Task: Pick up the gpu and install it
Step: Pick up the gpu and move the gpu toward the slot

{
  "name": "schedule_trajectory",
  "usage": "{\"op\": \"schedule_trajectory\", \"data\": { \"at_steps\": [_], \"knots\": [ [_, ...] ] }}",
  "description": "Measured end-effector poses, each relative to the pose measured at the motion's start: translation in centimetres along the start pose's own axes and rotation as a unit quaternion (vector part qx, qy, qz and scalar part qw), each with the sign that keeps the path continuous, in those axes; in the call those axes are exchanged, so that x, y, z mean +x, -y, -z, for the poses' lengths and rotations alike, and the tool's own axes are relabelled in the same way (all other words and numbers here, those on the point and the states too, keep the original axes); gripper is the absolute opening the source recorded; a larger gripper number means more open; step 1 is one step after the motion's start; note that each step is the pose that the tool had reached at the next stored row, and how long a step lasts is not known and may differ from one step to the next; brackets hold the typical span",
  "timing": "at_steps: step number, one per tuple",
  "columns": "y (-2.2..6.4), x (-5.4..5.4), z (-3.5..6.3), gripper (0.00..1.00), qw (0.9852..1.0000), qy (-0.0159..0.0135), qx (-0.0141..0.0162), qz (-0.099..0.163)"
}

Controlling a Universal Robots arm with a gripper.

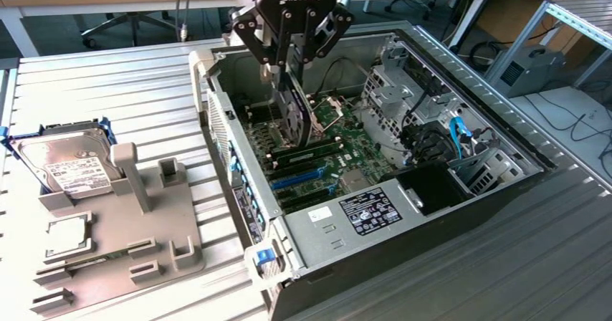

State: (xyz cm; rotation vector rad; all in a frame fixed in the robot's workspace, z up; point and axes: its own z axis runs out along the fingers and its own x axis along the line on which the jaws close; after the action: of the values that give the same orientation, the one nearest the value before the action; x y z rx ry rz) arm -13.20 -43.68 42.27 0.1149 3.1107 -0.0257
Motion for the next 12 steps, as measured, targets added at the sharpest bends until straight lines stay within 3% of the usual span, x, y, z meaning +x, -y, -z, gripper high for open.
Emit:
{"op": "schedule_trajectory", "data": {
  "at_steps": [12],
  "knots": [
    [-0.14,-0.83,-0.33,0.26,1.0,0.0,0.0,0.0]
  ]
}}
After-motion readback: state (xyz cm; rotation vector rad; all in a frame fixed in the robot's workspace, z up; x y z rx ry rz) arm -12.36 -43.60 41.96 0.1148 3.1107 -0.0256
